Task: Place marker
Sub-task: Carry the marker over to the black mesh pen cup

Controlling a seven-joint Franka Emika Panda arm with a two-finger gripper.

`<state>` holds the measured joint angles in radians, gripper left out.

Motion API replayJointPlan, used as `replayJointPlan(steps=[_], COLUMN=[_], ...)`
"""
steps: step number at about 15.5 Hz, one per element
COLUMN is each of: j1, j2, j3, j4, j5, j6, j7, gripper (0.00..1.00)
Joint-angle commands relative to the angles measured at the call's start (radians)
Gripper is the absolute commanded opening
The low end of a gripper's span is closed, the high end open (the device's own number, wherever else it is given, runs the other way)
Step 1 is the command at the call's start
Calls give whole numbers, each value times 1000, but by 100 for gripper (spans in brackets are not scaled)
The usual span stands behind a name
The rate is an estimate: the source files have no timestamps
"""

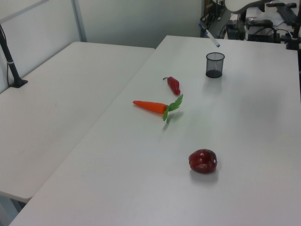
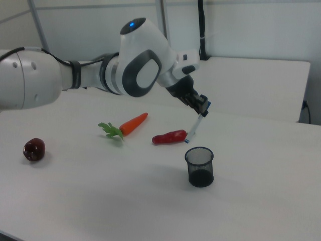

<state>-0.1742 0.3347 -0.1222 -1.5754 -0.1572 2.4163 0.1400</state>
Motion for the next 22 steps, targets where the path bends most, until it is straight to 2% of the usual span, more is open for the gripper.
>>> replayJointPlan(steps=[1, 6, 11, 12, 17, 19, 22], j1=[-13, -22, -24, -24, -24, -22, -8], j2=[-3, 33, 35, 35, 30, 29, 20], j3=[-4, -4, -4, -4, -4, -4, 4], j4=[-96, -118, -133, -135, -133, -132, -124], j5=[-24, -24, -24, -24, -22, -22, -22], j6=[148, 185, 184, 182, 176, 175, 173], j7=[9, 10, 12, 12, 13, 12, 12], gripper=[11, 12, 20, 27, 87, 100, 100])
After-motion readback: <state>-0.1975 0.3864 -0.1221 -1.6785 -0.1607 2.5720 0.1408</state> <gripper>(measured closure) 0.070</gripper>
